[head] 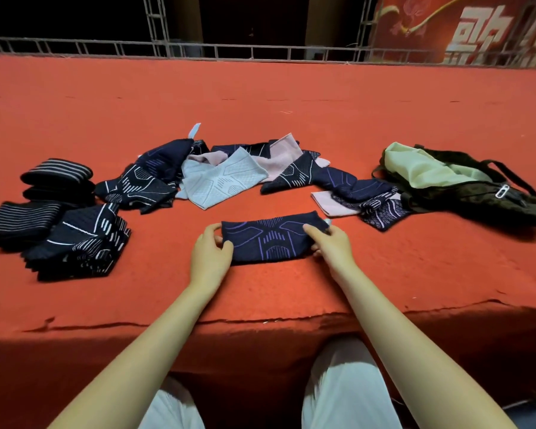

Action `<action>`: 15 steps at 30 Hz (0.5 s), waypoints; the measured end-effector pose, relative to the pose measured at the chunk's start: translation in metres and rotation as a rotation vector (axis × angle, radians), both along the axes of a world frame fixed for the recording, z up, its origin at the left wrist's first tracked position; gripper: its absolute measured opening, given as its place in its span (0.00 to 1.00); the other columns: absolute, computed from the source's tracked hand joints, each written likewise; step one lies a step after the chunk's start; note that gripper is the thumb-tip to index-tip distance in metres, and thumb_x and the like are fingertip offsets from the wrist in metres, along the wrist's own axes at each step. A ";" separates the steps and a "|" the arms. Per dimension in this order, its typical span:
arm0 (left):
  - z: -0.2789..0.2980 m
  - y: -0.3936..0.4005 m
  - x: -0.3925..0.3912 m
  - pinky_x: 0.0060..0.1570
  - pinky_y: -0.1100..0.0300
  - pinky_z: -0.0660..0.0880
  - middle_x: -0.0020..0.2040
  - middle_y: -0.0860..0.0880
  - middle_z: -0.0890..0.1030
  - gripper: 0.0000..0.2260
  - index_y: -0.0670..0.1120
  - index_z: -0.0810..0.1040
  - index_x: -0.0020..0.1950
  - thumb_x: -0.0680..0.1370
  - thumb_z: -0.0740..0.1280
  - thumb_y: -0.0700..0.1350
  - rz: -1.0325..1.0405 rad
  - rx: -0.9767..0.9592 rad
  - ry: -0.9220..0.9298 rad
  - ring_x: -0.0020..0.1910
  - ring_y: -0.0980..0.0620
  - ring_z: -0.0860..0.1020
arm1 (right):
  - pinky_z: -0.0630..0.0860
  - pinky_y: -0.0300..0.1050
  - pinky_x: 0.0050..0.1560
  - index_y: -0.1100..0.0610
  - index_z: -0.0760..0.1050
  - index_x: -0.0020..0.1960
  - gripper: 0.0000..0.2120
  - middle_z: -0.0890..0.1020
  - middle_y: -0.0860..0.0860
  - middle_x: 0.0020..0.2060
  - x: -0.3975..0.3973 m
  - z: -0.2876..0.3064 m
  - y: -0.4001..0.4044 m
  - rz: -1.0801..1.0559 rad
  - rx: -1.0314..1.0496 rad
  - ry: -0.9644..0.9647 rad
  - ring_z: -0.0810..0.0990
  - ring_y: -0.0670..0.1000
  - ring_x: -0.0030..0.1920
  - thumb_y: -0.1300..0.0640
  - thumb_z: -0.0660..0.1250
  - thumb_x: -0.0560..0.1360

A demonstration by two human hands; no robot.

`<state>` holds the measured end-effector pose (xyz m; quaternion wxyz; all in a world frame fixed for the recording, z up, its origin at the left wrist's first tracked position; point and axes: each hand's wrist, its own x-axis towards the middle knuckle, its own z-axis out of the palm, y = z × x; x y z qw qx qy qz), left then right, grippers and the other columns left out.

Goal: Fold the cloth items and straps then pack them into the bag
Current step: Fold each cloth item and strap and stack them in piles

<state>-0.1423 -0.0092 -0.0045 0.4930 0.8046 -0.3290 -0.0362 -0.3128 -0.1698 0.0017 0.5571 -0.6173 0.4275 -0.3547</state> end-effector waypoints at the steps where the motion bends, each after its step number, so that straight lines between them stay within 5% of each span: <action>1: 0.000 0.000 -0.001 0.44 0.58 0.69 0.42 0.49 0.78 0.18 0.45 0.74 0.63 0.73 0.63 0.38 0.018 0.000 0.002 0.42 0.48 0.77 | 0.72 0.41 0.30 0.56 0.77 0.43 0.07 0.79 0.51 0.32 0.004 -0.001 0.002 0.008 -0.068 0.060 0.73 0.46 0.28 0.52 0.70 0.73; 6: -0.002 0.001 -0.006 0.40 0.60 0.68 0.38 0.52 0.78 0.14 0.46 0.77 0.58 0.73 0.64 0.39 0.073 -0.043 0.018 0.38 0.50 0.76 | 0.69 0.47 0.40 0.55 0.75 0.37 0.10 0.78 0.49 0.33 0.020 -0.002 0.009 -0.019 -0.270 0.104 0.72 0.47 0.36 0.55 0.63 0.76; 11: -0.002 0.003 -0.006 0.45 0.55 0.73 0.42 0.48 0.78 0.13 0.45 0.78 0.55 0.72 0.64 0.37 0.083 -0.075 -0.007 0.38 0.50 0.75 | 0.68 0.44 0.47 0.61 0.80 0.46 0.07 0.81 0.56 0.44 0.040 -0.003 0.032 0.119 -0.466 0.095 0.75 0.50 0.46 0.59 0.65 0.77; 15: -0.005 0.003 -0.001 0.53 0.54 0.72 0.48 0.46 0.76 0.12 0.45 0.78 0.55 0.72 0.64 0.36 0.115 -0.098 -0.095 0.46 0.47 0.76 | 0.70 0.39 0.56 0.54 0.83 0.46 0.17 0.83 0.48 0.46 0.041 -0.009 0.042 0.316 -0.631 0.196 0.78 0.47 0.52 0.45 0.60 0.75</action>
